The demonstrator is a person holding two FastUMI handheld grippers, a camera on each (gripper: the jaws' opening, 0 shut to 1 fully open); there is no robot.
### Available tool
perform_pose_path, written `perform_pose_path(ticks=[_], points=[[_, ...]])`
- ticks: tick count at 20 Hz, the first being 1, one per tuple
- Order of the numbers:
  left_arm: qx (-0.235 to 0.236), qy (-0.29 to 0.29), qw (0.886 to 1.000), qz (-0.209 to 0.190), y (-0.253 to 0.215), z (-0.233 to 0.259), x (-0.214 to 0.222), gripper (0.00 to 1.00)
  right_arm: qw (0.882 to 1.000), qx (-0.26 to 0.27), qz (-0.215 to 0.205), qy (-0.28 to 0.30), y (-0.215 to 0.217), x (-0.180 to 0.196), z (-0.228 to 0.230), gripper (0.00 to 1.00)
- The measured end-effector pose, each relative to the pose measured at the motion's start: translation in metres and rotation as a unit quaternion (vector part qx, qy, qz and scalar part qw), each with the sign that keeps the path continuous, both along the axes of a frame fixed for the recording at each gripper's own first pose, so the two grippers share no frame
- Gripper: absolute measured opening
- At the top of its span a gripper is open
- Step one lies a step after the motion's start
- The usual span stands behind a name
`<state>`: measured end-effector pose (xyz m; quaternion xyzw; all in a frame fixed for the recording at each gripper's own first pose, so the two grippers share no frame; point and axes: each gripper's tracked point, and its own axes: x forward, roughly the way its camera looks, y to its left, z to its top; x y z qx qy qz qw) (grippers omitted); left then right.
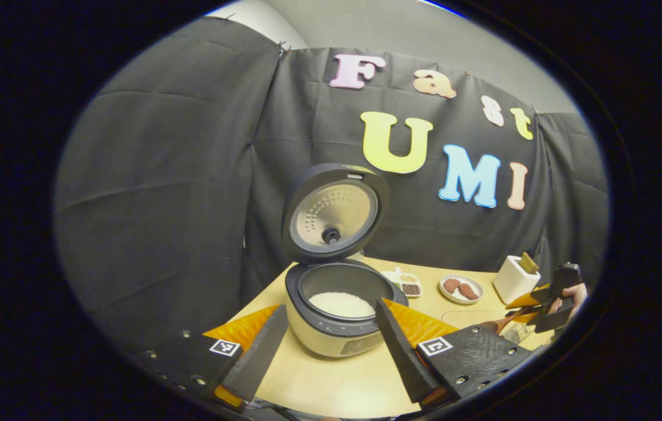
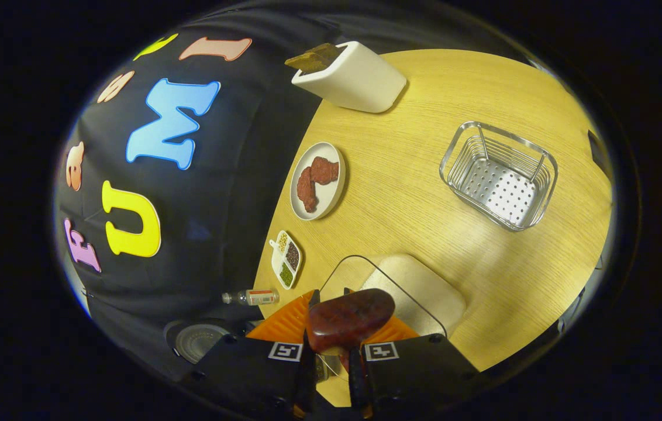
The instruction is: Close the left gripper, press the button to open the rice cooker; take a wooden spoon from the chopstick holder with the right hand, scoop a spoonful of rice and pour it into the rice cooker, then put the wooden spoon back into the chopstick holder.
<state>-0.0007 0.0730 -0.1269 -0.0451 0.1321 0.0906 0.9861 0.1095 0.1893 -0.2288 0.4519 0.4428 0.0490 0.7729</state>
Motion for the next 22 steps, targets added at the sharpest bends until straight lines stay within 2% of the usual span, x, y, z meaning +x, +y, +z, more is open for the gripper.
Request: perform_pose_path(ticks=[7,12,13,14,19,22], points=[[0.009,0.002,1.000,0.025,0.014,-0.001,-0.009,0.92,0.997,0.074,0.021,-0.012,0.045,0.012,0.056,0.24],[0.014,-0.005,0.998,0.059,0.018,0.010,-0.029,0.92,0.992,0.102,0.075,-0.022,0.093,0.022,0.079,0.24],[0.020,-0.004,0.997,0.069,0.018,0.011,-0.034,0.92,0.990,0.110,0.085,-0.018,0.102,0.023,0.083,0.21],[0.025,-0.002,0.997,0.079,0.018,0.013,-0.041,0.92,0.989,0.115,0.093,-0.015,0.112,0.025,0.085,0.24],[0.042,0.010,0.990,0.135,0.016,0.026,-0.063,0.94,0.981,0.133,0.144,-0.007,0.161,0.025,0.094,0.24],[0.042,0.010,0.990,0.138,0.011,0.032,-0.063,0.92,0.975,0.135,0.172,-0.029,0.198,0.026,0.103,0.24]])
